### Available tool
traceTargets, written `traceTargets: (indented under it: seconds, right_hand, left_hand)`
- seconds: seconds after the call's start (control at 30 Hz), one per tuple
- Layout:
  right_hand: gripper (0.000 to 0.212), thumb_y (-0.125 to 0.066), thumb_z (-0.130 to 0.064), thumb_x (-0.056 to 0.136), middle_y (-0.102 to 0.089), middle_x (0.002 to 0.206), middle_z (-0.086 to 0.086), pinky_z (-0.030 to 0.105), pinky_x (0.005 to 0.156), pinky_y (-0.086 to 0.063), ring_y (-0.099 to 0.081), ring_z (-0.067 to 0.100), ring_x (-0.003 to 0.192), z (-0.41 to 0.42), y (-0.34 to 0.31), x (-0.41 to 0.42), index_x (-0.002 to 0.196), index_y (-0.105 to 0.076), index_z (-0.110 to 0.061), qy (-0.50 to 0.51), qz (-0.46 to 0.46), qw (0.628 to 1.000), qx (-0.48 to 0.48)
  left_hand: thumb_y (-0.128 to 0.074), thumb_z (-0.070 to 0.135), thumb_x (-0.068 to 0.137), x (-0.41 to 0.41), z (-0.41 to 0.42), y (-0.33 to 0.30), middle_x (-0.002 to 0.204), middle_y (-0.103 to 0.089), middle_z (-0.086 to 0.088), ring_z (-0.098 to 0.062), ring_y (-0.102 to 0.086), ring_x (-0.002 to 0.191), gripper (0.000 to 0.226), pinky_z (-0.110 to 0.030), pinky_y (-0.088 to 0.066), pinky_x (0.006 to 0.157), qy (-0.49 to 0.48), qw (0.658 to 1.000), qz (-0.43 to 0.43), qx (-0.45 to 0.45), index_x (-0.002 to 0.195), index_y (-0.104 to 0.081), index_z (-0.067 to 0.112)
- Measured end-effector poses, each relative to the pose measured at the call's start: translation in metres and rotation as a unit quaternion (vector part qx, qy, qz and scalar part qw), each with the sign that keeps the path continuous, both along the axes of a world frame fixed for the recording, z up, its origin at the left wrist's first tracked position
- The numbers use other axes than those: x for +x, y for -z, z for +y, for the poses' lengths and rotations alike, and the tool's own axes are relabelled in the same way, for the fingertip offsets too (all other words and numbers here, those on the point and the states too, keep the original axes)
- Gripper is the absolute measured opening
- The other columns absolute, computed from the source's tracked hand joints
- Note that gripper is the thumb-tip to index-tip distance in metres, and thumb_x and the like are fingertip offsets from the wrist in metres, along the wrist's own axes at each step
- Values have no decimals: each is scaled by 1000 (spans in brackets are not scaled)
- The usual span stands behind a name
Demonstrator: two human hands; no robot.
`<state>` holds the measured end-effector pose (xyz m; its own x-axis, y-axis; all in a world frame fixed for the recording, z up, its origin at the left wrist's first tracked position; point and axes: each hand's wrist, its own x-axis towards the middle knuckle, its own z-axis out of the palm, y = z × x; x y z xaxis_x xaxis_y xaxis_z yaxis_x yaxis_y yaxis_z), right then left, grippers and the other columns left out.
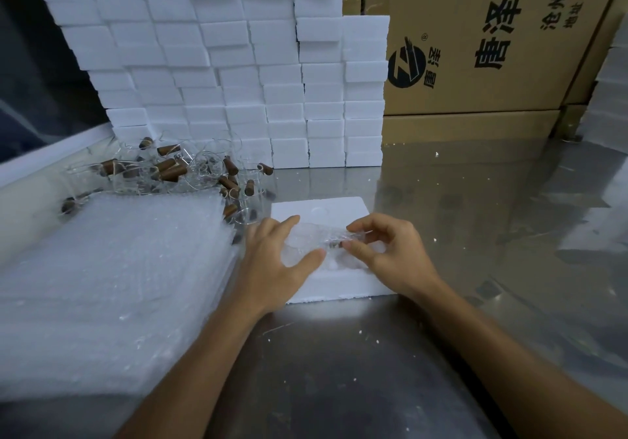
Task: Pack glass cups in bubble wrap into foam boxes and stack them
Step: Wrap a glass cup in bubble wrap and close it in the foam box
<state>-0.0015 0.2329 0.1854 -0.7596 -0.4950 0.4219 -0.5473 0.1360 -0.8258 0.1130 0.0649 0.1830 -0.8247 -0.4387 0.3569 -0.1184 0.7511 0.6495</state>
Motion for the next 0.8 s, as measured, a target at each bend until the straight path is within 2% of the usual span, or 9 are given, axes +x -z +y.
traceTargets:
  seconds: [0.07, 0.13, 0.23, 0.3, 0.47, 0.6, 0.7, 0.8]
  right_hand:
    - [23, -83, -14, 79, -69, 80, -13, 22, 60, -54, -63, 0, 68, 0, 0, 0, 80, -69, -33, -9, -2, 1000, -10]
    - [24, -82, -11, 79, -67, 74, -15, 23, 62, -54, -61, 0, 67, -1, 1, 0, 78, -68, -31, -12, 0, 1000, -9]
    - [26, -80, -6, 76, -64, 67, -16, 26, 69, -53, -59, 2, 66, -1, 4, -1, 75, -67, -28, -4, 11, 1000, 3]
    - [26, -79, -3, 73, -64, 68, -18, 21, 69, -50, -58, 1, 66, -1, 5, -1, 75, -66, -26, -4, 18, 1000, 4]
    - [20, -76, -5, 71, -67, 75, -7, 20, 69, -49, -60, 6, 70, -2, 11, 0, 77, -65, -21, -8, 26, 999, -20]
    - [19, -76, -5, 71, -68, 78, -7, 20, 72, -49, -61, 7, 73, -2, 13, -2, 78, -66, -19, -20, 38, 999, -20]
    - [22, -78, -6, 72, -68, 86, -8, 33, 82, -51, -63, 13, 86, -1, 12, 0, 83, -66, -20, -19, 29, 999, -23]
    - [25, -71, -31, 77, -62, 114, -7, 33, 102, -42, -55, 15, 117, 0, 11, 2, 100, -63, -27, 4, -17, 998, -53]
  left_hand:
    - [-51, 69, 72, 4, 3, 3, 116, -47, 9, -9, -34, 123, 80, -25, -30, 100, 7, 999, 38, 28, 138, -53, 23]
    - [-52, 69, 74, 6, 5, 6, 115, -45, 14, -8, -36, 122, 75, -21, -28, 98, 3, 998, 56, 33, 135, -55, 25]
    - [-60, 60, 76, 6, 5, 8, 116, -47, 12, -10, -37, 124, 68, -24, -31, 103, 2, 996, 64, 58, 133, -56, 25]
    - [-59, 59, 76, 6, 4, 8, 119, -48, 10, -9, -37, 125, 70, -25, -31, 105, 7, 996, 61, 60, 135, -56, 23]
    - [-57, 60, 76, 5, 2, 9, 119, -47, 13, -4, -33, 123, 72, -7, -24, 95, 7, 996, 56, 63, 138, -54, 23]
    - [-58, 61, 74, 2, 2, 11, 119, -38, 9, -7, -29, 125, 69, -18, -24, 101, -5, 996, 60, 63, 134, -57, 27]
    - [-56, 70, 70, 2, 1, 12, 124, -31, 12, -7, -26, 127, 71, -23, -25, 102, -5, 996, 61, 67, 131, -57, 33]
    - [-44, 80, 66, 3, 0, 12, 131, -30, 15, -7, -27, 132, 79, -25, -23, 106, -6, 992, 66, 107, 132, -51, 37]
